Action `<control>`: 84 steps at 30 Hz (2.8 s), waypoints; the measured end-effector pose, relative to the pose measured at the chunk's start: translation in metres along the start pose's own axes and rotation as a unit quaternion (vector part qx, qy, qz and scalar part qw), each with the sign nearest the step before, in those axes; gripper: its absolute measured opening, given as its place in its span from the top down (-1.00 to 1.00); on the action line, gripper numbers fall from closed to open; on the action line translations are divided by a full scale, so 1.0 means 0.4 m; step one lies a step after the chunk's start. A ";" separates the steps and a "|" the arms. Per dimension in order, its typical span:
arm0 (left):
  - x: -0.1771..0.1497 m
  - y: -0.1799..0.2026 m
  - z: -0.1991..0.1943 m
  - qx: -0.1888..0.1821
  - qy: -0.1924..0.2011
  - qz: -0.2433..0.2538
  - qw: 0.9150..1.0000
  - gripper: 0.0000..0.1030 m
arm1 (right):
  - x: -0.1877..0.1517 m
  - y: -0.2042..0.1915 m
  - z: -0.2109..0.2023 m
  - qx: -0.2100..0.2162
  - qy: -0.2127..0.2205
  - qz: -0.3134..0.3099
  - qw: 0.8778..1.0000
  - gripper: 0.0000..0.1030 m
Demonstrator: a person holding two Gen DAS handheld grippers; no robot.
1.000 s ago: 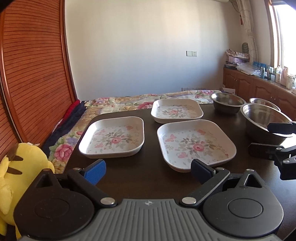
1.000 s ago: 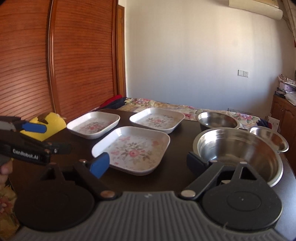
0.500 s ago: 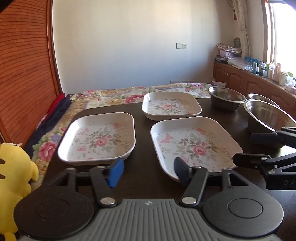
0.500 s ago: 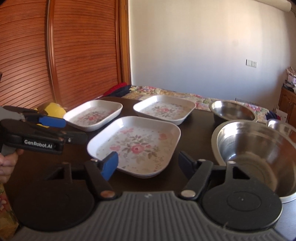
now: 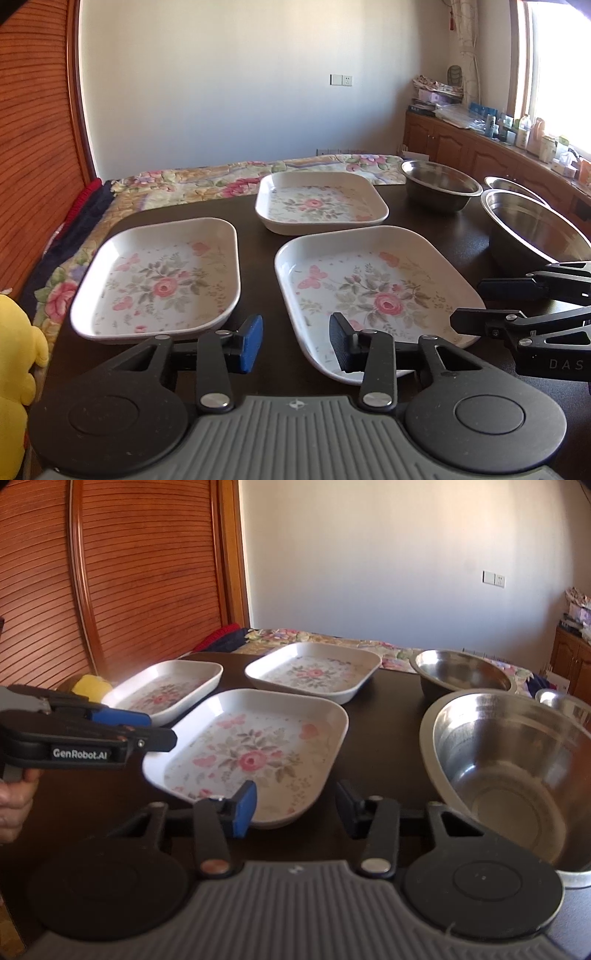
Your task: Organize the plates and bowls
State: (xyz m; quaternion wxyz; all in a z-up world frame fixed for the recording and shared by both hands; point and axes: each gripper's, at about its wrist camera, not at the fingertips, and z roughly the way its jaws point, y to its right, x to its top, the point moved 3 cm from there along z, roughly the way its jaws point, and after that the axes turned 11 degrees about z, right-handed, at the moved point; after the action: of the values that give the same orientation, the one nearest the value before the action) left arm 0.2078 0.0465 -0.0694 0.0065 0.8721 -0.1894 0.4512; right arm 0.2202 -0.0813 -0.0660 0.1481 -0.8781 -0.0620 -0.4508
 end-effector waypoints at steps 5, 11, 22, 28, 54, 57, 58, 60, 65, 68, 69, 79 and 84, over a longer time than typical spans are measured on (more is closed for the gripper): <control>0.003 0.003 0.023 -0.007 -0.008 0.002 1.000 0.25 | 0.003 0.003 0.013 0.000 -0.005 0.006 1.000 0.11; 0.007 0.003 0.041 -0.005 -0.013 0.002 1.000 0.34 | 0.013 0.003 0.031 0.006 -0.011 0.025 1.000 0.20; 0.001 0.004 0.045 -0.004 -0.014 0.003 1.000 0.53 | 0.014 0.008 0.058 0.008 -0.022 0.037 0.999 0.30; -0.003 0.017 0.011 0.000 -0.010 0.009 1.000 0.54 | 0.009 0.011 0.046 0.007 -0.013 0.037 0.999 0.38; -0.100 0.091 -0.180 -0.003 0.005 -0.003 1.000 0.53 | -0.061 -0.023 -0.124 0.043 0.013 0.029 0.999 0.44; -0.120 0.098 -0.178 -0.008 -0.003 -0.007 1.000 0.53 | -0.081 -0.024 -0.130 0.043 0.007 0.028 0.999 0.44; -0.125 0.102 -0.180 -0.008 -0.005 -0.006 1.000 0.53 | -0.088 -0.025 -0.131 0.043 0.005 0.031 0.999 0.44; -0.133 0.103 -0.184 -0.010 -0.006 -0.007 1.000 0.53 | -0.100 -0.028 -0.135 0.043 0.001 0.032 0.999 0.44; -0.140 0.105 -0.185 -0.009 -0.010 -0.004 1.000 0.53 | -0.114 -0.033 -0.148 0.047 -0.005 0.035 0.998 0.44; -0.147 0.100 -0.185 -0.009 -0.013 -0.004 1.000 0.53 | -0.122 -0.033 -0.149 0.048 -0.009 0.036 0.998 0.44; -0.148 0.098 -0.182 -0.008 -0.014 -0.005 1.000 0.53 | -0.125 -0.032 -0.148 0.049 -0.011 0.035 0.998 0.44; -0.156 0.089 -0.169 -0.003 -0.013 -0.015 1.000 0.53 | -0.137 -0.049 -0.146 0.052 -0.015 0.020 0.998 0.43; -0.158 0.085 -0.169 -0.005 -0.012 -0.017 1.000 0.53 | -0.140 -0.053 -0.142 0.053 -0.014 0.019 0.998 0.42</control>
State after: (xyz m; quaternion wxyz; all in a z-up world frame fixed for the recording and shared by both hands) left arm 0.1102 0.0477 -0.0847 0.0156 0.8804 -0.1770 0.4397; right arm 0.1383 -0.0778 -0.0756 0.2025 -0.8762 -0.0710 -0.4315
